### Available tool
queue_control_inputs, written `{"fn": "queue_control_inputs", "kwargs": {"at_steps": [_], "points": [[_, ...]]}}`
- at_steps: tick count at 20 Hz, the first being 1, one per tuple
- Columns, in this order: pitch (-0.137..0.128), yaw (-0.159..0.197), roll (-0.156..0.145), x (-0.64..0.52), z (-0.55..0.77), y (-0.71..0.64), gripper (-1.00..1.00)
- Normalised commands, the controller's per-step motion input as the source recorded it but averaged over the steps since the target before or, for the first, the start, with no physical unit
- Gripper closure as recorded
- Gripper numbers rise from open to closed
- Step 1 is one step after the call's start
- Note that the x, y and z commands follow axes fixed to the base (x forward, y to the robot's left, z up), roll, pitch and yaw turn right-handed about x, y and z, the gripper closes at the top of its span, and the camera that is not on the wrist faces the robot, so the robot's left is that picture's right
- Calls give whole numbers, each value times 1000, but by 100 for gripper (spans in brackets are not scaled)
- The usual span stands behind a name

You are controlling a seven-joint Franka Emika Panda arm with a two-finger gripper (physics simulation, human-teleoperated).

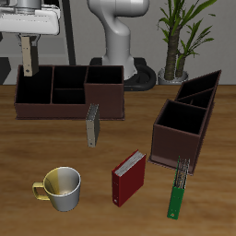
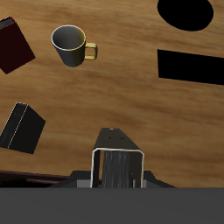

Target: Place the right yellow book into the back desk caddy's back compartment and place the green book into the left desk caddy's back compartment and place the left yellow book into the left desk caddy's left compartment

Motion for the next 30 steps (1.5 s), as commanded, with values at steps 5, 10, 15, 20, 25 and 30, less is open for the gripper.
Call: {"fn": "queue_control_inputs", "kwargs": {"at_steps": [5,10,15,20,25,30], "points": [[-24,42,-3,-352,119,-24,100],[-11,-8,-33,-420,103,-134,100],[-16,41,39,-391,27,130,100],[-8,128,88,-415,80,218,100],[112,224,-9,28,86,40,100],[81,360,13,-129,38,226,100]]}}
